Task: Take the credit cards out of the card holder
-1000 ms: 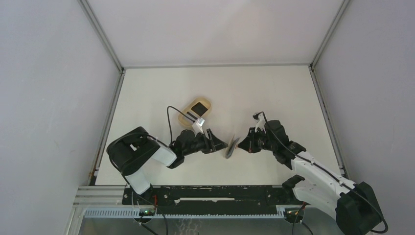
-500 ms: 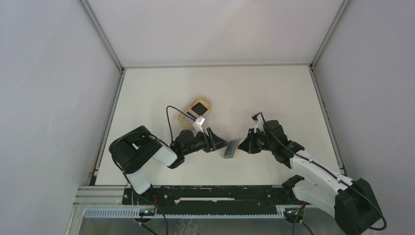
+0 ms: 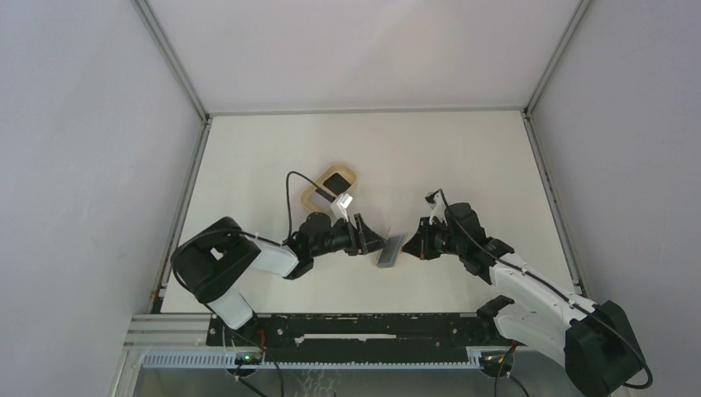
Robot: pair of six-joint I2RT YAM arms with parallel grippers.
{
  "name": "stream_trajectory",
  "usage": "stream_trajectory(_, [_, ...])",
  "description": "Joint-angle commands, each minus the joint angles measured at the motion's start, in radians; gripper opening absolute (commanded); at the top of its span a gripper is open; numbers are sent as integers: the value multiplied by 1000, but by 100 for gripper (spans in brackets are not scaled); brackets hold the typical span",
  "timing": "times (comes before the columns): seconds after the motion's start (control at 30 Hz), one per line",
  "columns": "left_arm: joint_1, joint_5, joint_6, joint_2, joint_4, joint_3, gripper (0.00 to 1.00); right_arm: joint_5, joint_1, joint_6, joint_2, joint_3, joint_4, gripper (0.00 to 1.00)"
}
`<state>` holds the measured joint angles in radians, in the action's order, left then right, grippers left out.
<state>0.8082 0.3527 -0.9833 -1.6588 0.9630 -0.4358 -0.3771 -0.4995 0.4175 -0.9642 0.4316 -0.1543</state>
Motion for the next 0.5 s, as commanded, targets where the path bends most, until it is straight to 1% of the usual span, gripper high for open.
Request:
stream_trajectory(0.0, [-4, -3, 121, 76, -179, -78, 66, -14, 5, -12, 16, 52, 16, 0])
stream_trajectory(0.17, [-3, -49, 191, 105, -357, -118, 65, -15, 6, -13, 16, 53, 10, 0])
stream_trajectory(0.3, [-3, -75, 228, 111, -439, -139, 63, -16, 5, -15, 10, 53, 10, 0])
stream_trajectory(0.4, [-4, -87, 238, 103, -461, -144, 57, -17, 5, -14, 7, 53, 12, 0])
stream_trajectory(0.47, [-4, -92, 236, 100, -466, -144, 50, -16, 6, -15, 8, 53, 7, 0])
